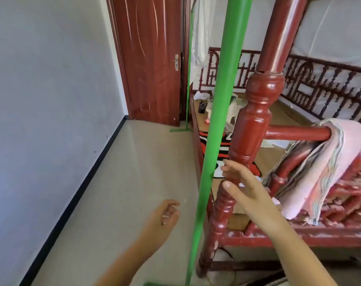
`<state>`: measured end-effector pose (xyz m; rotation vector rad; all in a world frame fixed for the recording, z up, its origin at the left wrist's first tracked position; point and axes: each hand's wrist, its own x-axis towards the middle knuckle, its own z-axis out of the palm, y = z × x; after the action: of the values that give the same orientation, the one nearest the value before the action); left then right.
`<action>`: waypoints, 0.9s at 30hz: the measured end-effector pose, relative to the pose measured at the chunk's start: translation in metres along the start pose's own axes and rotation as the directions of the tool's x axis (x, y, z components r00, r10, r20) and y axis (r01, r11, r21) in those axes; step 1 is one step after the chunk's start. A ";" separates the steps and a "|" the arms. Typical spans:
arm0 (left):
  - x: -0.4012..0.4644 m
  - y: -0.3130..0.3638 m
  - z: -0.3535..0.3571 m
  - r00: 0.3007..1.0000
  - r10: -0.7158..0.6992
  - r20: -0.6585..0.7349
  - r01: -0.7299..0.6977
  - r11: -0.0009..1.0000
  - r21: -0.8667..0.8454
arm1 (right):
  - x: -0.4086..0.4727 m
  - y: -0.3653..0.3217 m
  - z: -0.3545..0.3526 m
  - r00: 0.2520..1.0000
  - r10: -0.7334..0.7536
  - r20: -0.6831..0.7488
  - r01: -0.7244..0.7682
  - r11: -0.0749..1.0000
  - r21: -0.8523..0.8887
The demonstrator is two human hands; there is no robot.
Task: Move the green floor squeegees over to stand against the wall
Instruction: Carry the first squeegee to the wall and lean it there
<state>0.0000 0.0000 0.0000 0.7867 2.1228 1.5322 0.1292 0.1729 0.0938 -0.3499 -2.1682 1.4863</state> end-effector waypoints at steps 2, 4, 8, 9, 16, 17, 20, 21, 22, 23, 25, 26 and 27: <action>0.009 0.002 0.014 0.998 -0.021 0.056 0.019 0.999 0.043 | 0.011 -0.001 0.011 0.998 0.005 0.062 -0.004 1.000 -0.021; 0.015 0.005 0.031 0.989 -0.043 0.144 0.027 0.994 0.107 | 0.019 0.000 0.020 0.990 0.028 0.136 -0.022 0.999 -0.046; 0.022 0.004 0.053 0.971 -0.098 0.220 0.080 0.993 0.089 | 0.027 0.003 0.027 0.987 -0.005 0.159 0.021 0.995 -0.098; 0.023 0.003 0.057 0.969 -0.113 0.218 0.096 0.992 0.086 | 0.028 0.005 0.028 0.987 -0.014 0.159 0.030 0.994 -0.103; 0.009 -0.003 0.062 0.988 -0.140 0.066 0.131 0.983 0.133 | 0.027 0.002 0.033 0.978 -0.045 0.202 0.057 0.997 -0.057; 0.005 -0.004 0.059 0.989 -0.145 0.039 0.138 0.981 0.135 | 0.028 0.002 0.038 0.974 -0.054 0.221 0.066 0.997 -0.046; -0.010 -0.009 0.042 0.980 -0.184 -0.081 0.195 0.967 0.163 | 0.029 -0.005 0.062 0.951 -0.076 0.301 0.078 0.997 0.006; -0.015 -0.010 0.034 0.972 -0.196 -0.128 0.216 0.962 0.170 | 0.030 -0.008 0.072 0.939 -0.092 0.330 0.090 0.996 0.021; -0.020 -0.012 0.025 0.962 -0.210 -0.172 0.240 0.955 0.173 | 0.031 -0.011 0.083 0.926 -0.112 0.361 0.107 0.994 0.033; -0.027 -0.014 0.016 0.952 -0.220 -0.212 0.258 0.951 0.170 | 0.031 -0.015 0.096 0.911 -0.128 0.392 0.120 0.992 0.046; -0.042 -0.020 -0.007 0.932 -0.232 -0.277 0.282 0.946 0.158 | 0.029 -0.024 0.123 0.885 -0.144 0.442 0.127 0.990 0.069; -0.050 -0.024 -0.019 0.922 -0.233 -0.308 0.291 0.944 0.158 | 0.028 -0.028 0.138 0.873 -0.155 0.463 0.130 0.988 0.086; -0.058 -0.028 -0.032 0.913 -0.231 -0.337 0.301 0.938 0.171 | 0.027 -0.033 0.153 0.860 -0.168 0.482 0.136 0.986 0.101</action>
<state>0.0182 -0.0672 -0.0164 0.3075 2.5406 1.3622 0.0284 0.0505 0.0862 0.2517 -2.4482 1.6813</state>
